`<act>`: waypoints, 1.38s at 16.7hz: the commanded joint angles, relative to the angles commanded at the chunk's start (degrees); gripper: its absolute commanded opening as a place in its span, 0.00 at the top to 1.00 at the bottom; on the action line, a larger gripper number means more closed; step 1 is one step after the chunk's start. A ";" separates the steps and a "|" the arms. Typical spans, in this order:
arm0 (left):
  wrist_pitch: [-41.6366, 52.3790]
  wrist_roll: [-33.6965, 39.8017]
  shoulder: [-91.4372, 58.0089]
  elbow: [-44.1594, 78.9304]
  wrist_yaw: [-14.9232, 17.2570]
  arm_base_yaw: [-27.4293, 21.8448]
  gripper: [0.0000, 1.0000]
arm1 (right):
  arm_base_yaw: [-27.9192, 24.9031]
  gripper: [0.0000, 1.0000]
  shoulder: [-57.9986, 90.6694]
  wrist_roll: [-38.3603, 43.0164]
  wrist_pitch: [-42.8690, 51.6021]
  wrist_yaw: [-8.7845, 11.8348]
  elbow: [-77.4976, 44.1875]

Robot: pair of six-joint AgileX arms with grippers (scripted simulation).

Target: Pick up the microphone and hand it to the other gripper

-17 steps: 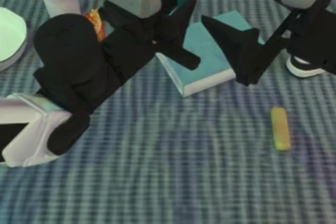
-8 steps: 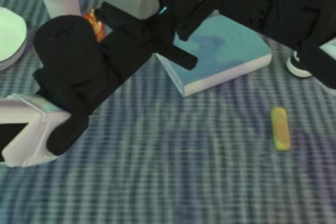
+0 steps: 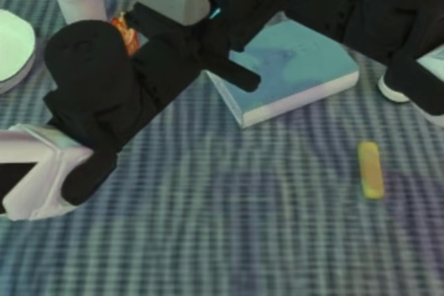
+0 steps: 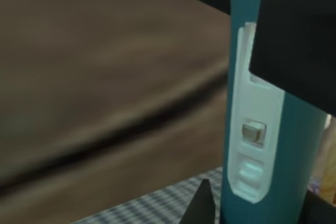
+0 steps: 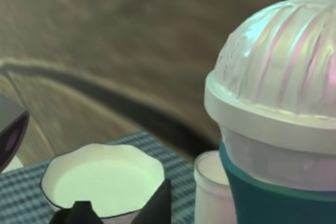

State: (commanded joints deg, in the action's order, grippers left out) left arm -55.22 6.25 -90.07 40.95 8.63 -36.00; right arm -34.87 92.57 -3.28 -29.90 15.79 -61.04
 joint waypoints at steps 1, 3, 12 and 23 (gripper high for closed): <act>0.00 0.00 0.00 0.00 0.00 0.00 1.00 | 0.00 0.30 0.00 0.00 0.00 0.00 0.00; 0.00 0.00 0.00 0.00 0.00 0.00 1.00 | 0.00 0.45 0.00 0.00 0.00 0.00 0.00; 0.00 0.00 0.00 0.00 0.00 0.00 1.00 | 0.00 1.00 0.00 0.00 0.00 0.00 0.00; 0.00 0.00 0.00 0.00 0.00 0.00 0.70 | 0.00 1.00 0.00 0.00 0.00 0.00 0.00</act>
State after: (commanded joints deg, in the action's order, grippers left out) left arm -55.22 6.25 -90.07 40.95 8.63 -36.00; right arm -34.87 92.57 -3.28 -29.90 15.79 -61.04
